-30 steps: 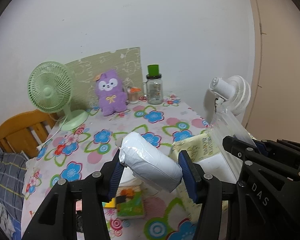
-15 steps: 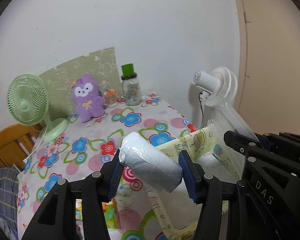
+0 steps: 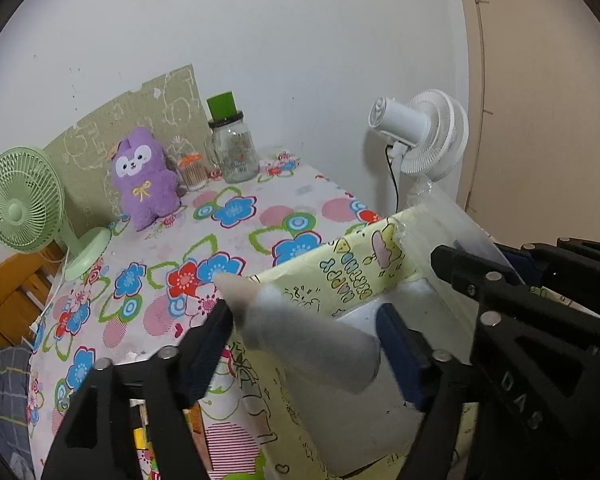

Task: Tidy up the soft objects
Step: 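Lower the white cloth into the gift box with the left tool while the right tool releases the bag, then withdraw both open tools up out of the gift box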

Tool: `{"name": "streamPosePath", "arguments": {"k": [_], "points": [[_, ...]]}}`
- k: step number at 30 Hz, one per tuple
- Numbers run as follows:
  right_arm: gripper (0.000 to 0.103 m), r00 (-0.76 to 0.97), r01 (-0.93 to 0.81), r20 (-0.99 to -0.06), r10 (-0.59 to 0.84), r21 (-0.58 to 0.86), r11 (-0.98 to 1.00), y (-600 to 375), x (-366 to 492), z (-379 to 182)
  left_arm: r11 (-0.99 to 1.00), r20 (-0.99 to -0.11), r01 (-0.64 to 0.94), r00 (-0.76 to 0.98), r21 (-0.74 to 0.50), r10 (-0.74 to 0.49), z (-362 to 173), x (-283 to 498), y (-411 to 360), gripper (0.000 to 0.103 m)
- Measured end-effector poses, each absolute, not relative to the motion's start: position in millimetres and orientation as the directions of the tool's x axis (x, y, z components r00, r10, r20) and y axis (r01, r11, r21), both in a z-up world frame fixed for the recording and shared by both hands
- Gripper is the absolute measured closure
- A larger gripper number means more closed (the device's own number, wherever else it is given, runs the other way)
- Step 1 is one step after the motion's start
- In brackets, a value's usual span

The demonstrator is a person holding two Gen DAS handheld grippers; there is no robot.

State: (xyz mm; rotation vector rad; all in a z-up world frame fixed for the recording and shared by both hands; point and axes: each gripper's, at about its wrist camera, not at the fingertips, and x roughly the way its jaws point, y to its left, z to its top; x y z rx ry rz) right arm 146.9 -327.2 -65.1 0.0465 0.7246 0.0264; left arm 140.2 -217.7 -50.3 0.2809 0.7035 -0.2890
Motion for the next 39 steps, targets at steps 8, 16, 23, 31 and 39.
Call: {"name": "streamPosePath", "arguments": {"k": [8, 16, 23, 31, 39], "points": [[0.028, 0.748, 0.016, -0.663, 0.038, 0.075, 0.997, -331, 149, -74, 0.898, -0.680, 0.398, 0.712, 0.186, -0.175, -60, 138, -225, 0.003], [0.028, 0.736, 0.023, -0.677, 0.025, 0.062, 0.998, -326, 146, -75, 0.893, -0.679, 0.406, 0.712, 0.194, -0.176, -58, 135, -223, 0.001], [0.028, 0.740, 0.035, -0.673, 0.016, 0.063, 0.997, -319, 135, -73, 0.890, -0.678, 0.415, 0.710, 0.187, -0.188, -56, 127, -216, 0.001], [0.027, 0.753, 0.028, -0.657, 0.010, 0.048, 0.998, -306, 122, -65, 0.896, -0.673, 0.410, 0.713, 0.171, -0.198, -50, 116, -204, 0.001], [0.023, 0.771, 0.035, -0.637, -0.003, 0.038, 0.999, -293, 113, -55, 0.901, -0.656, 0.404, 0.724, 0.154, -0.212, -41, 108, -191, 0.001]]}}
